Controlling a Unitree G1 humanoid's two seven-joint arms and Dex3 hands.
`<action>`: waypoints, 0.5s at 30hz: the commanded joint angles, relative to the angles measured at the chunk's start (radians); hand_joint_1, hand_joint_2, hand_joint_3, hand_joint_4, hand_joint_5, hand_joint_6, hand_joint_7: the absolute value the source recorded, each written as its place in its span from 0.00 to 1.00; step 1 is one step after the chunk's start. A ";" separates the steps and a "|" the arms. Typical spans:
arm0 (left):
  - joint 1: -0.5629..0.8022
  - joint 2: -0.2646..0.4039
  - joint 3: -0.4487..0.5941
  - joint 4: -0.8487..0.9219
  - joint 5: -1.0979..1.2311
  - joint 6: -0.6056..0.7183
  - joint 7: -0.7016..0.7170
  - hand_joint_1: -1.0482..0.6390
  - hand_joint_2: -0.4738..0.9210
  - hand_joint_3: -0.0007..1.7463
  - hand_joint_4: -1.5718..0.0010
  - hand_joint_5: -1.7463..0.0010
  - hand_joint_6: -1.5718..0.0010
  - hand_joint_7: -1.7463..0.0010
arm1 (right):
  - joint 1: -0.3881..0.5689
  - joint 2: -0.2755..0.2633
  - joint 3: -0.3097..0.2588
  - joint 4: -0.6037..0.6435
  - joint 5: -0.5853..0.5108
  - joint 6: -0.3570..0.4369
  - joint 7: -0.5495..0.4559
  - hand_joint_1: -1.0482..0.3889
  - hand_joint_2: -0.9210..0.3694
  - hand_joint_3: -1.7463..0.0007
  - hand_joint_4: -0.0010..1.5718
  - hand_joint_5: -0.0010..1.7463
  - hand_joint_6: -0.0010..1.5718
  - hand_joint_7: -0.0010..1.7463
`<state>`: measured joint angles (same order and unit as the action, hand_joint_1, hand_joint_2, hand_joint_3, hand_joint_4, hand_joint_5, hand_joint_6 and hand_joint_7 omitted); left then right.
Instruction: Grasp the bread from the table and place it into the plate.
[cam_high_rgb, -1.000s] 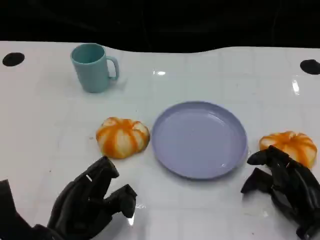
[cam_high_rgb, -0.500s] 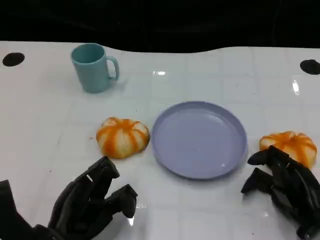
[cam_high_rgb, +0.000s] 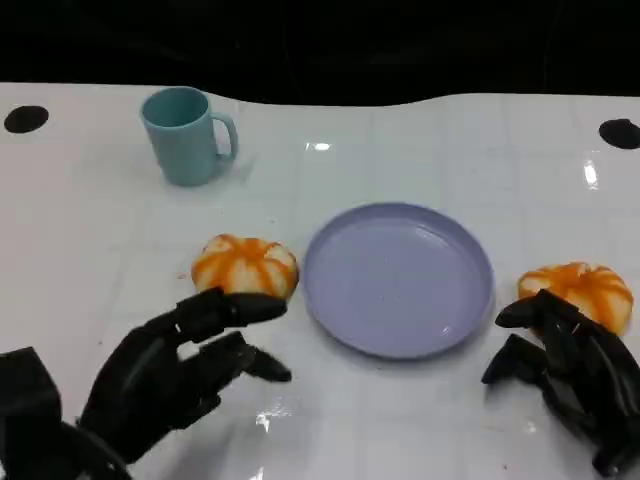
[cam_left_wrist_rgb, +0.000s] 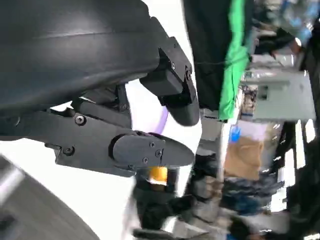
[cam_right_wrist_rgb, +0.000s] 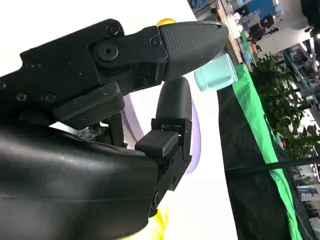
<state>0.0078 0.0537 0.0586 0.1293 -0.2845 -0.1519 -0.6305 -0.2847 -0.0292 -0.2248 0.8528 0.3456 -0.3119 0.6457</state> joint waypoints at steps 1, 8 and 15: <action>-0.019 0.057 -0.021 -0.026 0.131 -0.089 0.069 0.28 1.00 0.07 0.75 0.52 0.65 0.92 | -0.001 -0.005 -0.007 0.013 -0.002 0.013 -0.017 0.36 0.00 0.87 0.44 0.88 0.41 0.69; -0.046 0.135 -0.063 -0.084 0.378 -0.183 0.225 0.31 1.00 0.02 0.79 0.74 0.69 1.00 | -0.002 0.001 -0.003 0.011 -0.010 0.002 -0.035 0.34 0.00 0.87 0.43 0.89 0.39 0.73; -0.115 0.245 -0.103 -0.059 0.603 -0.303 0.347 0.30 1.00 0.02 0.85 0.77 0.75 1.00 | -0.004 0.002 -0.005 0.009 -0.002 0.012 -0.030 0.35 0.00 0.86 0.43 0.89 0.38 0.73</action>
<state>-0.0954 0.2730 -0.0364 0.0568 0.2946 -0.4330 -0.3157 -0.2915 -0.0211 -0.2236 0.8526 0.3435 -0.3100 0.6200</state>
